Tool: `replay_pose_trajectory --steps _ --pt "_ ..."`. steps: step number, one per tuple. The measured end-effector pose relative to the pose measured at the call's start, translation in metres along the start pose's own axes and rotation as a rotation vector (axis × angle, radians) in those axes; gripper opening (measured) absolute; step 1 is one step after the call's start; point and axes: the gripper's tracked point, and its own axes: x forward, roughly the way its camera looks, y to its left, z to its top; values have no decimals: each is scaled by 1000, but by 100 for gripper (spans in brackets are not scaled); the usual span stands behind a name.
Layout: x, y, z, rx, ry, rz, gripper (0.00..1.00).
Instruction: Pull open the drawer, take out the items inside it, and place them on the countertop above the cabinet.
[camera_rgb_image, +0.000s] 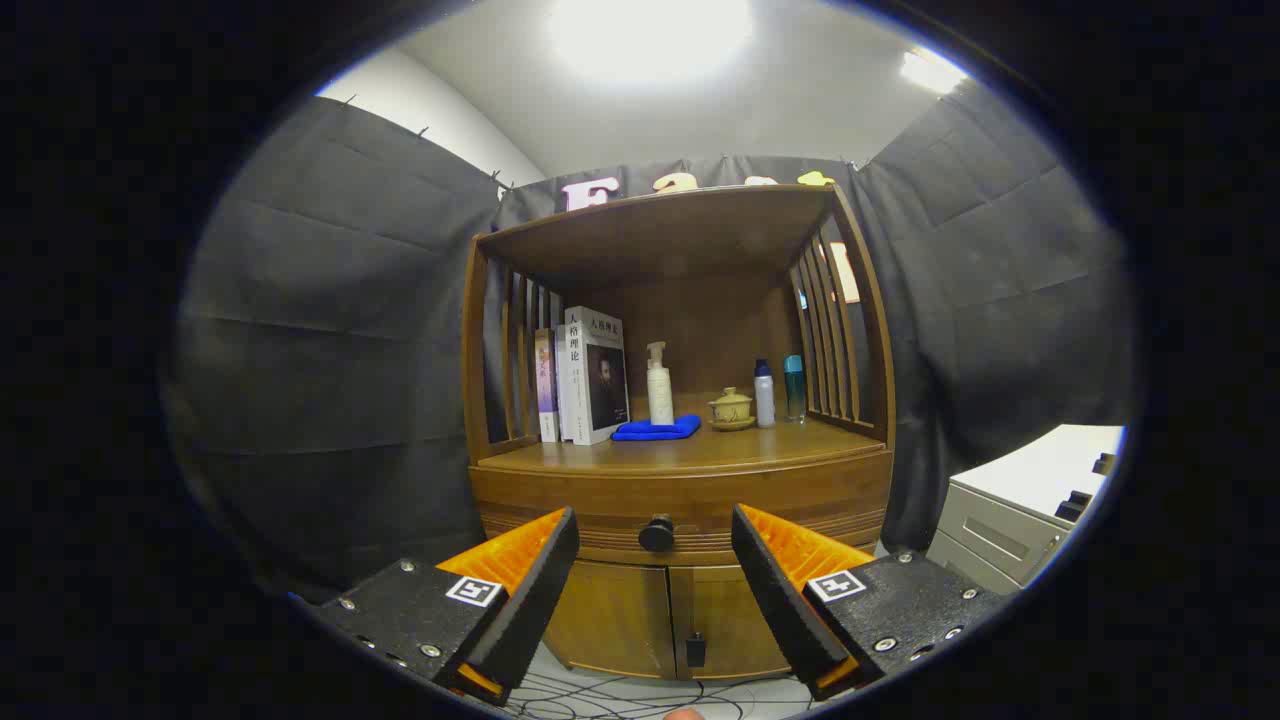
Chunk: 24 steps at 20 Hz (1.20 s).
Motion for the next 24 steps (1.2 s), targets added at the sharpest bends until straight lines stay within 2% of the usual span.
replay_pose_trajectory --steps 24 --pt "5 -2 -31 4 73 -6 95"
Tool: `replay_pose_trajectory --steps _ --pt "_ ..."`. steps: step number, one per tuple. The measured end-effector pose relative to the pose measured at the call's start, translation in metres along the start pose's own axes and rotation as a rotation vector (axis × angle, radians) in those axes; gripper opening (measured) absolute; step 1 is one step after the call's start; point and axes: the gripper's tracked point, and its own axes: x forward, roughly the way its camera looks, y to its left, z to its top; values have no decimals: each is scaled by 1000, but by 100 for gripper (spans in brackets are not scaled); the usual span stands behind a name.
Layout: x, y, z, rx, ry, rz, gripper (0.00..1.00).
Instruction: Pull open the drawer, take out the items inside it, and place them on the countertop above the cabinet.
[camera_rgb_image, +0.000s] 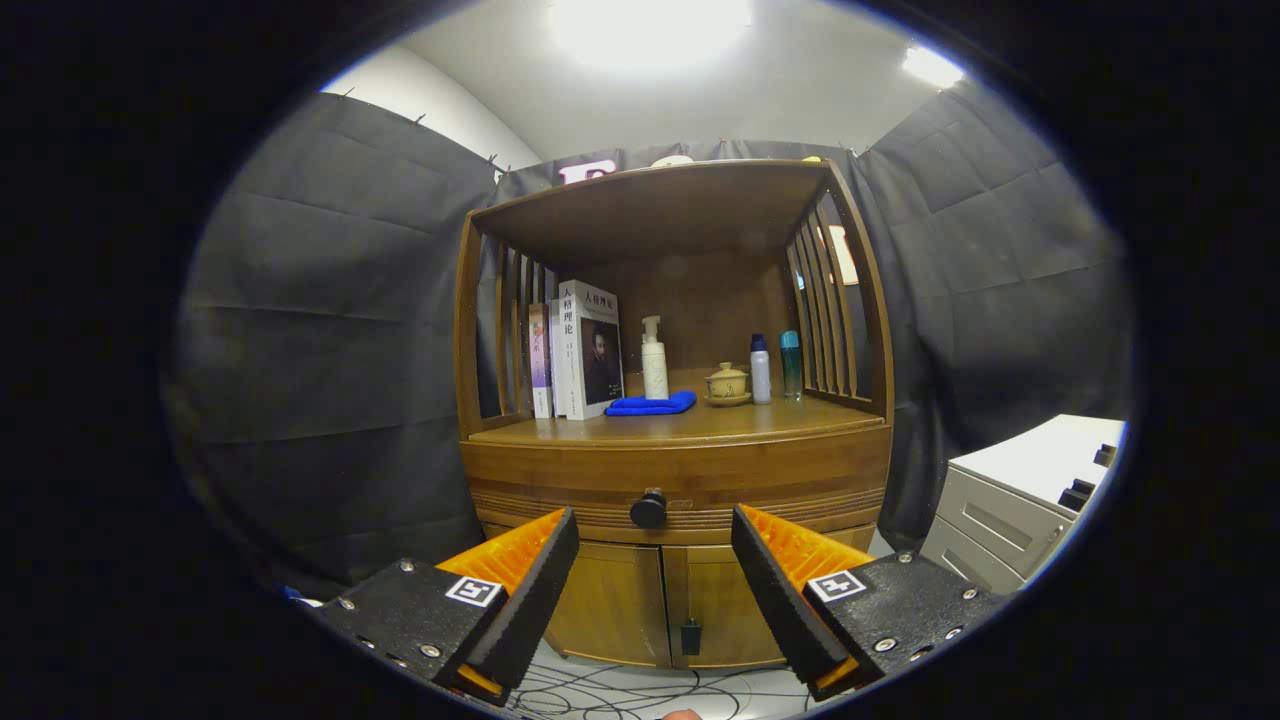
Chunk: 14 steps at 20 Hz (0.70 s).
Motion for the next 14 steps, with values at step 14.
replay_pose_trajectory --steps 14 --pt "79 -12 -13 -18 12 -60 95"
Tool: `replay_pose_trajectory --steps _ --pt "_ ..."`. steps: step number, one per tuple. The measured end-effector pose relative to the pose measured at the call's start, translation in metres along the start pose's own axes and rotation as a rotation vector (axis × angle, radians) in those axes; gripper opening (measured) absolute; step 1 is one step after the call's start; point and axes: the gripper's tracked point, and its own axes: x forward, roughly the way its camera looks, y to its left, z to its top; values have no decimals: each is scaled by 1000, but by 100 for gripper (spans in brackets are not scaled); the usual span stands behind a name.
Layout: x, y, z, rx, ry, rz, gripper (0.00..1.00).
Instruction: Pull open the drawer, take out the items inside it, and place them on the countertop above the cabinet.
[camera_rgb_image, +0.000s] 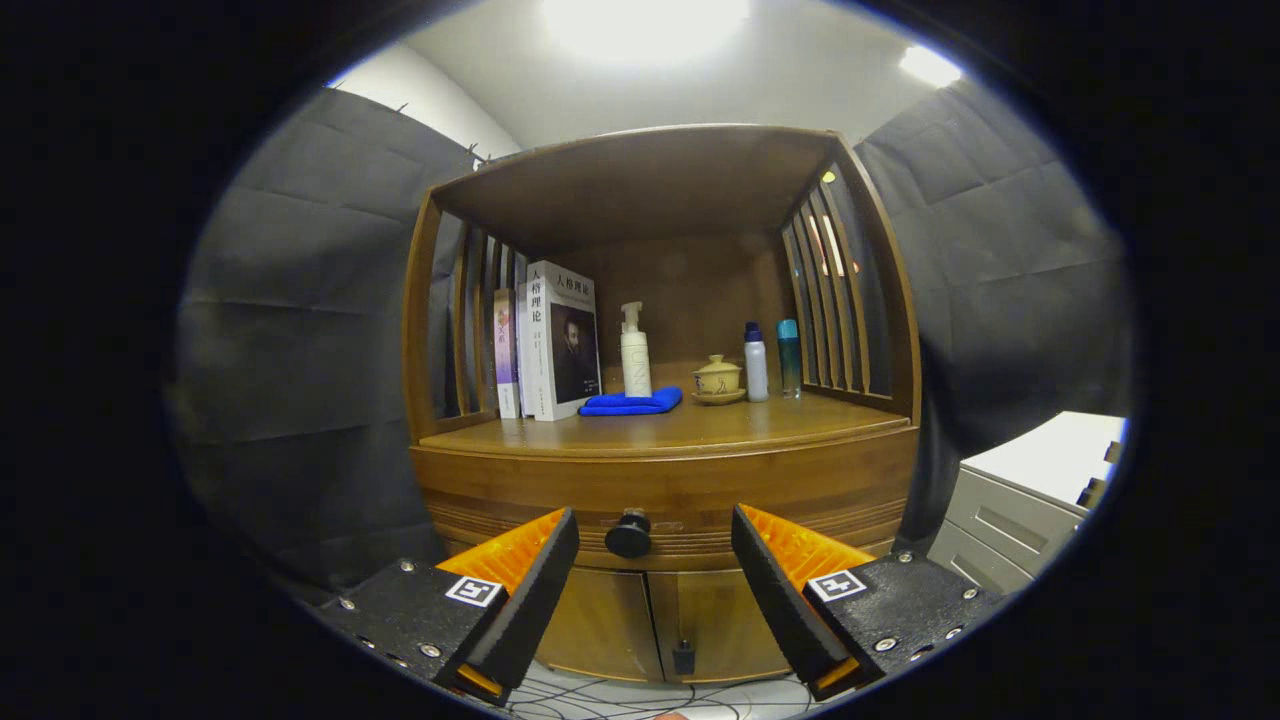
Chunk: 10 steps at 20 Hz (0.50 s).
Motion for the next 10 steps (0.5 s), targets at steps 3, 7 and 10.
replay_pose_trajectory --steps 3,7,10 --pt "20 3 -13 -5 26 2 95" --pt "48 3 -29 -27 63 -16 95" --pt "66 9 -42 -31 107 -8 95"
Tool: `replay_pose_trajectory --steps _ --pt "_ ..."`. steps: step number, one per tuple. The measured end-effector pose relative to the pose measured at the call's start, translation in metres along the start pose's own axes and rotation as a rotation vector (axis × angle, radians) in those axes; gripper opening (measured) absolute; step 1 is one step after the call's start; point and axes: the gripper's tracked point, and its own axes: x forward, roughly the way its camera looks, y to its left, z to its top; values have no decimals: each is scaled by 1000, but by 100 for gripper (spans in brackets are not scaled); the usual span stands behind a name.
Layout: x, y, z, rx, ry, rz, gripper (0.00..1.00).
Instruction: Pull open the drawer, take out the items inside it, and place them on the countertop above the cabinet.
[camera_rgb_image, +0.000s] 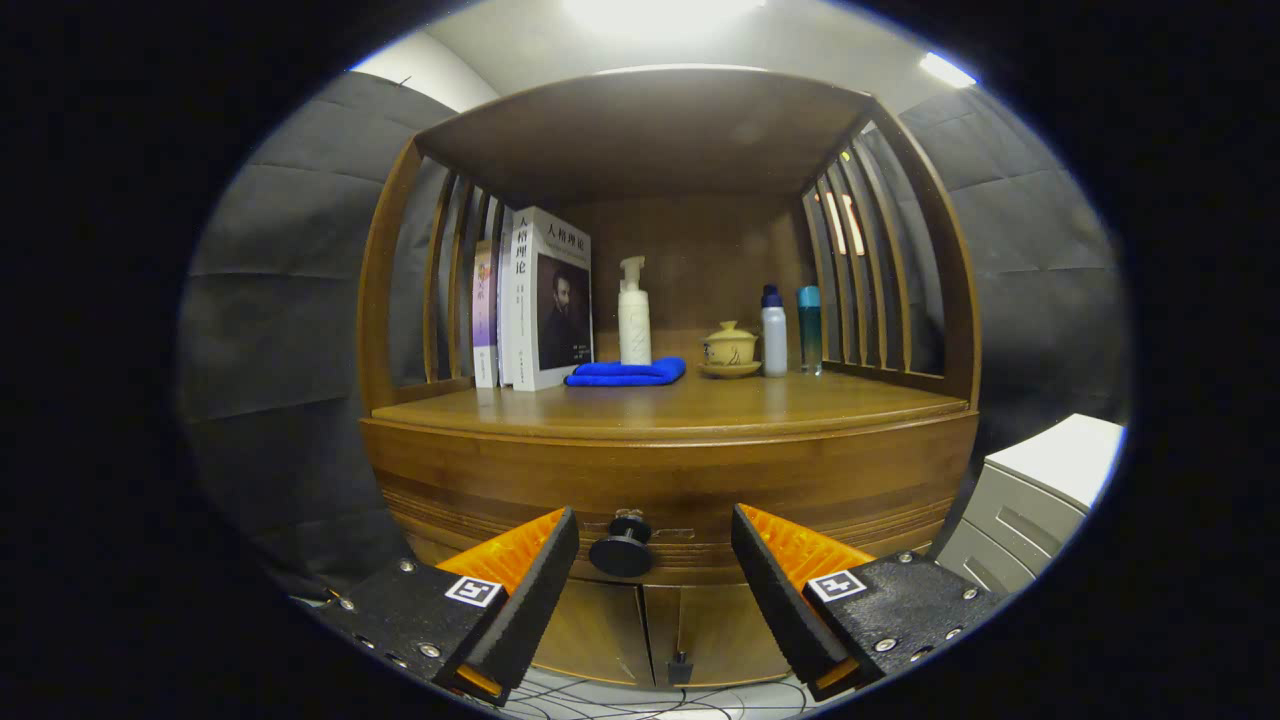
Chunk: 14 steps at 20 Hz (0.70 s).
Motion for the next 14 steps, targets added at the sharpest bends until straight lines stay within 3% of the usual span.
replay_pose_trajectory --steps 9,14 --pt "32 7 -31 -22 96 -9 92" --pt "42 23 -34 -29 106 34 52"
